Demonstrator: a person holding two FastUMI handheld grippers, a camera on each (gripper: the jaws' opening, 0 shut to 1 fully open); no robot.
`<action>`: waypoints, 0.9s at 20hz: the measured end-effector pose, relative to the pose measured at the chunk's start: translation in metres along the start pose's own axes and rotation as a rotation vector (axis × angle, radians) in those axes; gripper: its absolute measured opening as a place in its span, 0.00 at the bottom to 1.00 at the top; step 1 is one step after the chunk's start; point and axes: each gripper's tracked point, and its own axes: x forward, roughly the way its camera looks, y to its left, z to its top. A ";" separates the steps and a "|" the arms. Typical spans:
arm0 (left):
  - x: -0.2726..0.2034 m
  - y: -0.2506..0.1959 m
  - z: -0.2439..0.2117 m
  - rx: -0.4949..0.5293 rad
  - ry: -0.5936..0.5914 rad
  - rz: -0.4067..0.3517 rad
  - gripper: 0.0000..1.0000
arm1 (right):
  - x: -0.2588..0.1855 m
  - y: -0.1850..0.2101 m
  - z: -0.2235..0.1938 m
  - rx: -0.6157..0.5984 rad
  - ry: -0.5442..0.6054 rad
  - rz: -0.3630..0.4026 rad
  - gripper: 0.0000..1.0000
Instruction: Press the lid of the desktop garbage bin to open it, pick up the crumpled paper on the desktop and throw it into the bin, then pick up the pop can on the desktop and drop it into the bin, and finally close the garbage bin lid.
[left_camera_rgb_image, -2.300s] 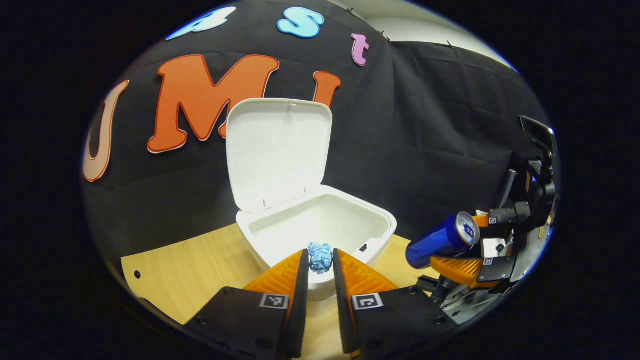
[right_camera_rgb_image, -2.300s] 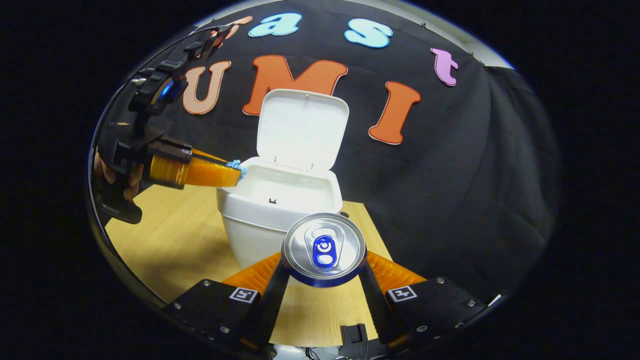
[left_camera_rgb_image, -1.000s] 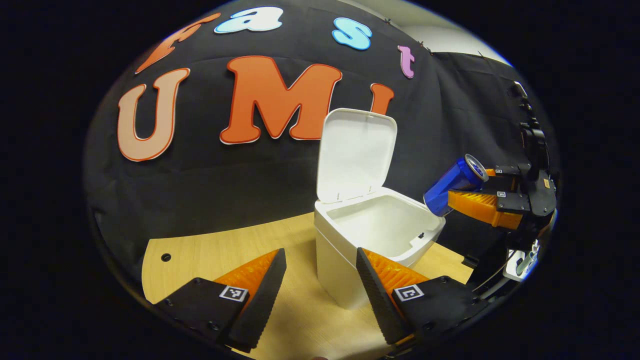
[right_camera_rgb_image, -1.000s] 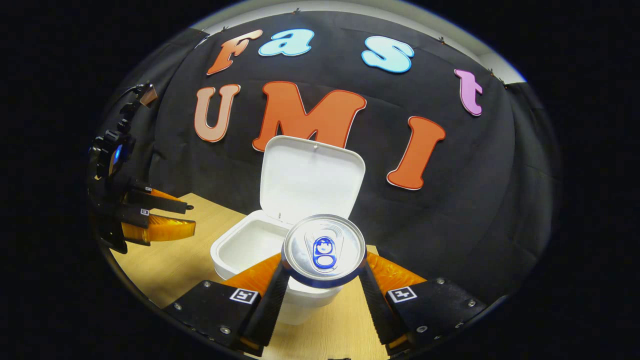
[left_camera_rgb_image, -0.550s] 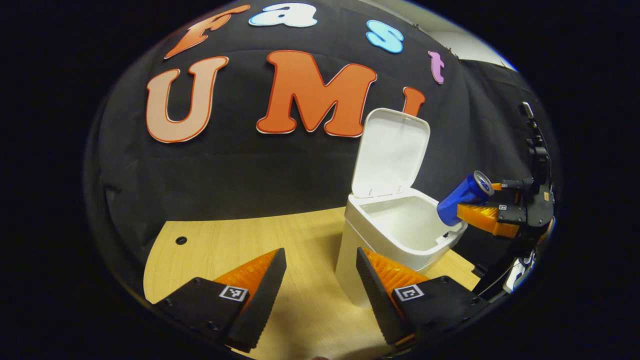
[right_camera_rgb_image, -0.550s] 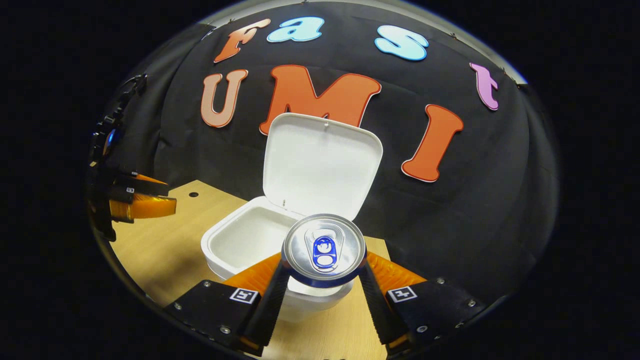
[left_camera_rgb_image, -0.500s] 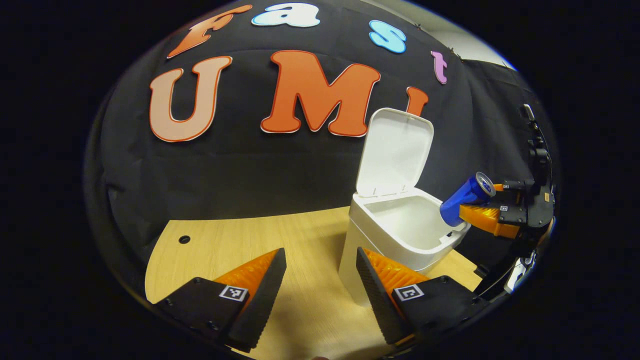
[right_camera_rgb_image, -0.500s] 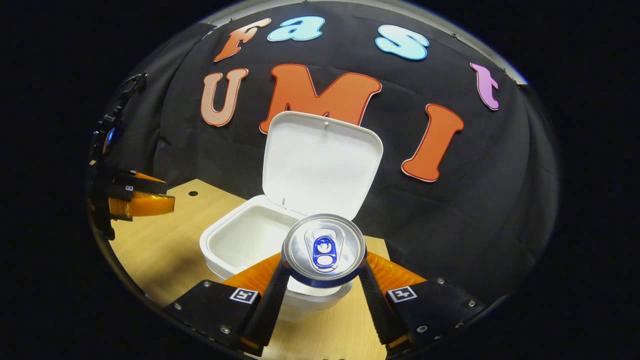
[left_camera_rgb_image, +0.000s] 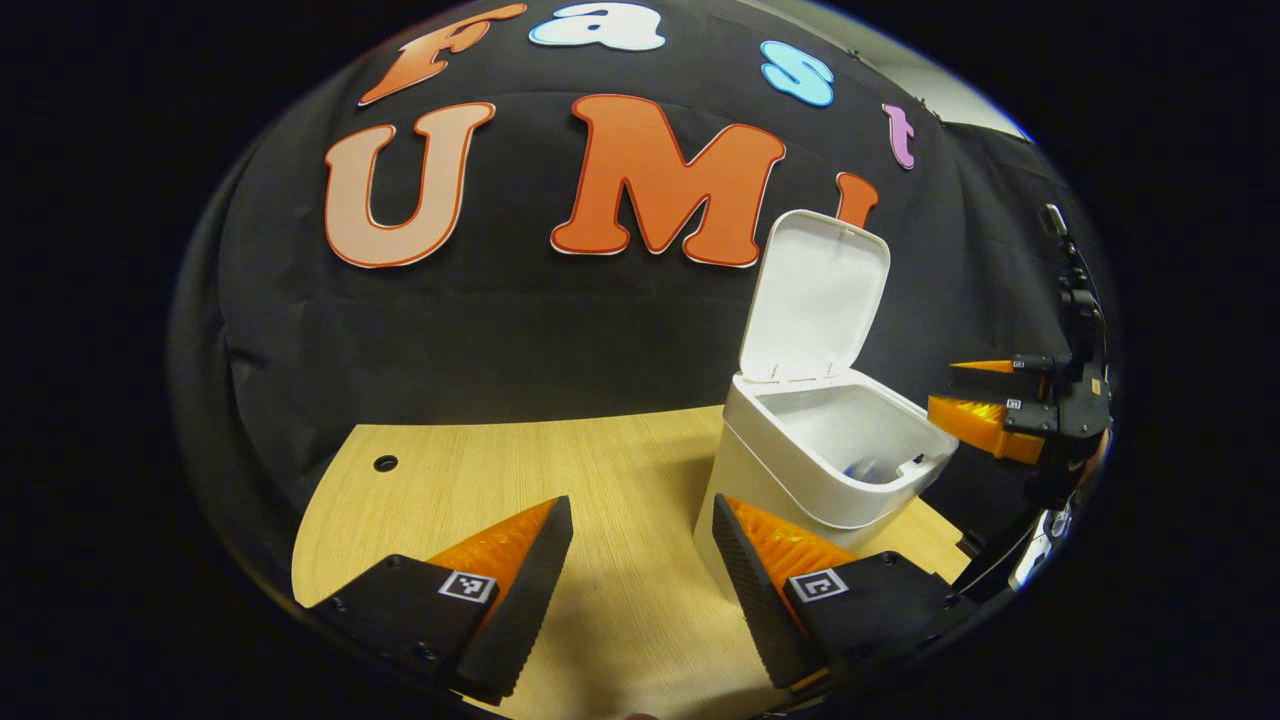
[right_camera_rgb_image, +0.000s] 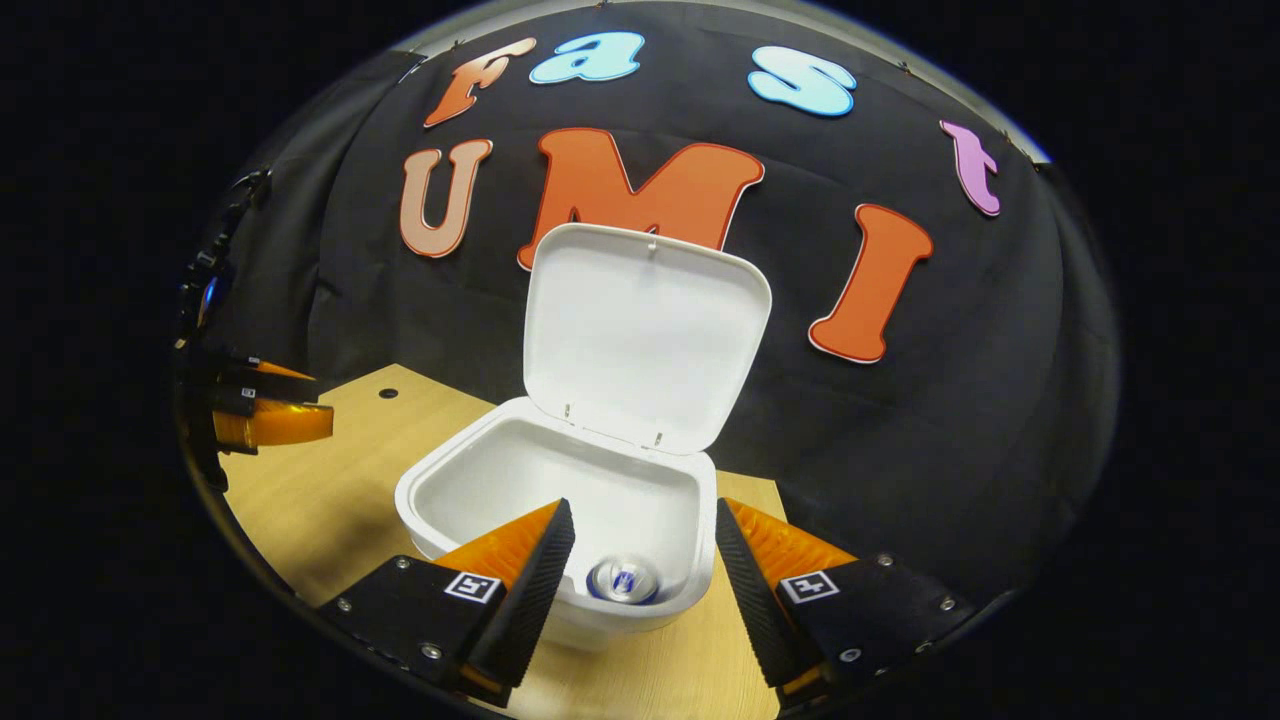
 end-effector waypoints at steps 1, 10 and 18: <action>-0.001 0.003 -0.002 -0.003 -0.001 0.005 0.91 | 0.003 -0.001 0.006 0.001 -0.012 -0.002 0.86; -0.016 0.042 -0.014 -0.003 0.001 0.107 0.91 | 0.027 -0.013 0.092 -0.027 -0.168 -0.021 0.86; -0.037 0.084 -0.014 -0.022 -0.028 0.224 0.91 | 0.049 -0.019 0.165 -0.049 -0.279 -0.040 0.86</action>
